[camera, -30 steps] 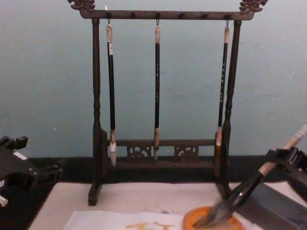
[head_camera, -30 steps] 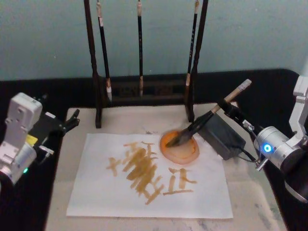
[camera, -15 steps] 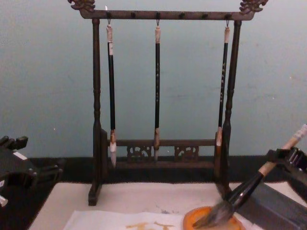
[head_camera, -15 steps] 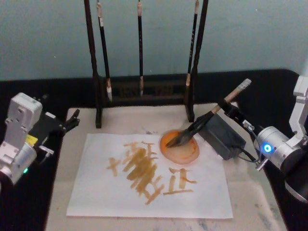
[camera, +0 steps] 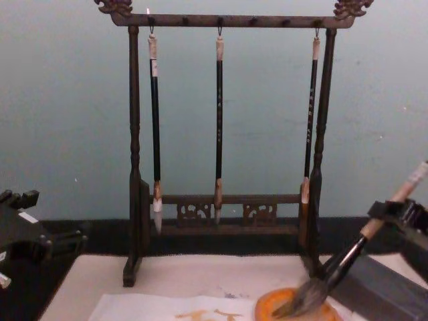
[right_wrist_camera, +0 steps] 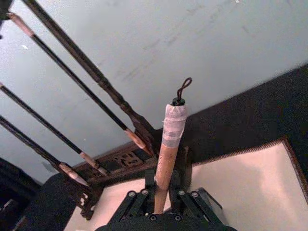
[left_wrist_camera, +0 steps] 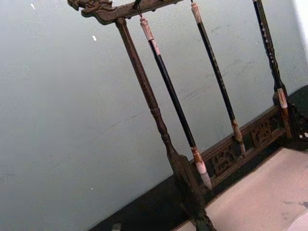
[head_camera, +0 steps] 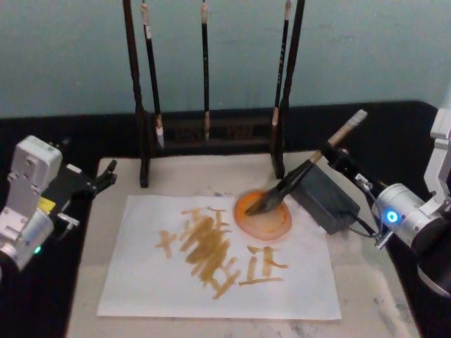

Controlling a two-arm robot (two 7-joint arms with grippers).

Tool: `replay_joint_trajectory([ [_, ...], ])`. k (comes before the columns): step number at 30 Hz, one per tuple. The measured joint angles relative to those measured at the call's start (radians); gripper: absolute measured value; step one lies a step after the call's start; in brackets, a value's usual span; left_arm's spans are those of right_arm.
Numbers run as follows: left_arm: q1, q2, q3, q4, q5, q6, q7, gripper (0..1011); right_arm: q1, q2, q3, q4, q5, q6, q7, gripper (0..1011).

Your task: Pick up the brush from the inkstone, write on the paper, then place the brush back to its original position.

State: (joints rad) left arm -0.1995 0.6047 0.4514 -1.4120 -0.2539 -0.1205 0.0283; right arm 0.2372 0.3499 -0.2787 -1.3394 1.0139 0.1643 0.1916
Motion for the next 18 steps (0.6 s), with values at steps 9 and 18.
replay_joint_trajectory([
  [9,0.000,0.000,0.000,0.000,0.000,0.000,0.000,1010,-0.013,0.025,-0.017,-0.051,-0.020,-0.045,0.032,176],
  [18,0.000,0.000,0.000,0.000,0.000,0.000,0.000,1010,-0.031,0.063,-0.041,-0.114,-0.074,-0.094,0.082,176],
])
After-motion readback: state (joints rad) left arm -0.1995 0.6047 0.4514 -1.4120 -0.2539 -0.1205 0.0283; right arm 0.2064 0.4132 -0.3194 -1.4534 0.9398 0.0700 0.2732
